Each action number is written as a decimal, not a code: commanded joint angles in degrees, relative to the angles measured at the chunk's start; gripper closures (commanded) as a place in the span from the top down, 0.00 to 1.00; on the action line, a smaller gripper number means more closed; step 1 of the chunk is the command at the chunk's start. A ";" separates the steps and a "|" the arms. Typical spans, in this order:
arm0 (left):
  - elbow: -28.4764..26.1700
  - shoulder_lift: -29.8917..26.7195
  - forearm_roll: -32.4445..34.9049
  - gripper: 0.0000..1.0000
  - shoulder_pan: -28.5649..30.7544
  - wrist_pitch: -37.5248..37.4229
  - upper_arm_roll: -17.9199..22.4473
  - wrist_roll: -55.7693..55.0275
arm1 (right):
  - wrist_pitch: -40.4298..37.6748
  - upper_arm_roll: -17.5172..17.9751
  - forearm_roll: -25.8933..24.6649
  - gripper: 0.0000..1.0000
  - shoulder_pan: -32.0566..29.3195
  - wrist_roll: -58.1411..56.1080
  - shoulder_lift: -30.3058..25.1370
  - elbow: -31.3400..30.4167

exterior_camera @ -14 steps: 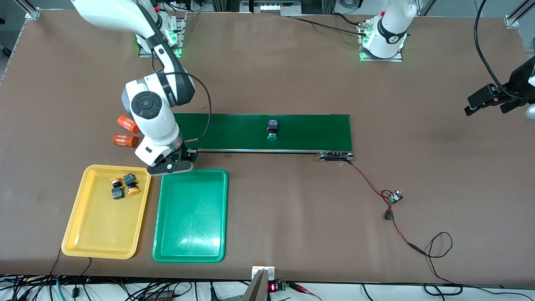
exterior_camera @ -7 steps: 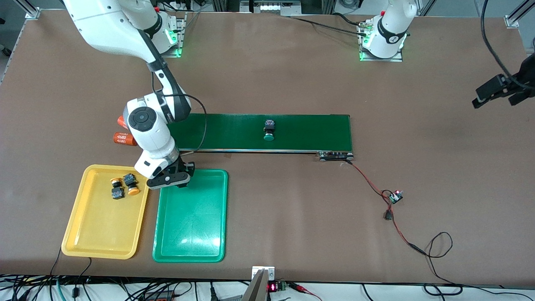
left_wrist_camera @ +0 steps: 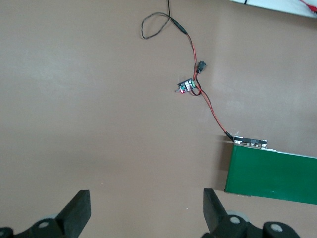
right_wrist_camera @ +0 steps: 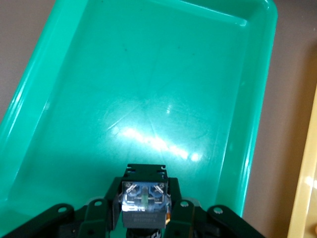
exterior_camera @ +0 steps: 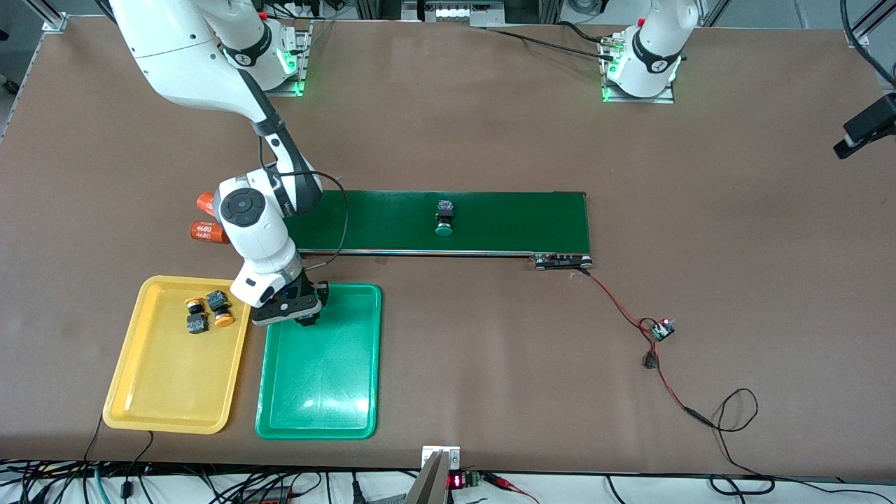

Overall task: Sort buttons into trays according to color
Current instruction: 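Carry the green-cap button into the green tray and open the right gripper, then move the right gripper back over the belt to the other green button, then grasp the second green-cap button on the belt with the right gripper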

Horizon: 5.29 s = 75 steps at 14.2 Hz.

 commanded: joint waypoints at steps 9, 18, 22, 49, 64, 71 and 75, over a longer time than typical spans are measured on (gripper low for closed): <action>1.61 2.50 -1.70 1.00 0.74 3.57 -1.53 0.67 | -3.26 0.04 -0.21 1.00 0.91 2.10 -1.60 -0.04; 1.26 4.44 1.29 1.00 -0.14 3.84 -5.04 0.76 | -34.03 0.31 1.89 1.00 5.40 6.42 -13.90 0.05; 1.52 3.03 1.29 1.00 -0.14 0.15 -7.05 0.15 | -43.70 0.48 3.66 1.00 5.49 6.51 -18.12 -0.04; 1.52 4.00 2.61 1.00 3.55 3.49 -11.29 0.67 | -35.29 0.57 13.15 1.00 8.74 17.14 -22.71 -6.28; 1.61 4.08 1.38 1.00 -2.17 5.16 -2.94 0.67 | -32.12 0.48 16.58 1.00 11.29 16.80 -20.32 -8.46; 1.69 3.99 1.38 1.00 -0.67 4.72 -2.94 0.41 | -26.41 0.48 16.93 1.00 11.29 15.46 -25.60 -16.65; 1.69 3.91 1.38 1.00 -0.67 4.19 -3.02 0.58 | -19.83 0.57 16.93 1.00 11.38 16.00 -25.52 -20.42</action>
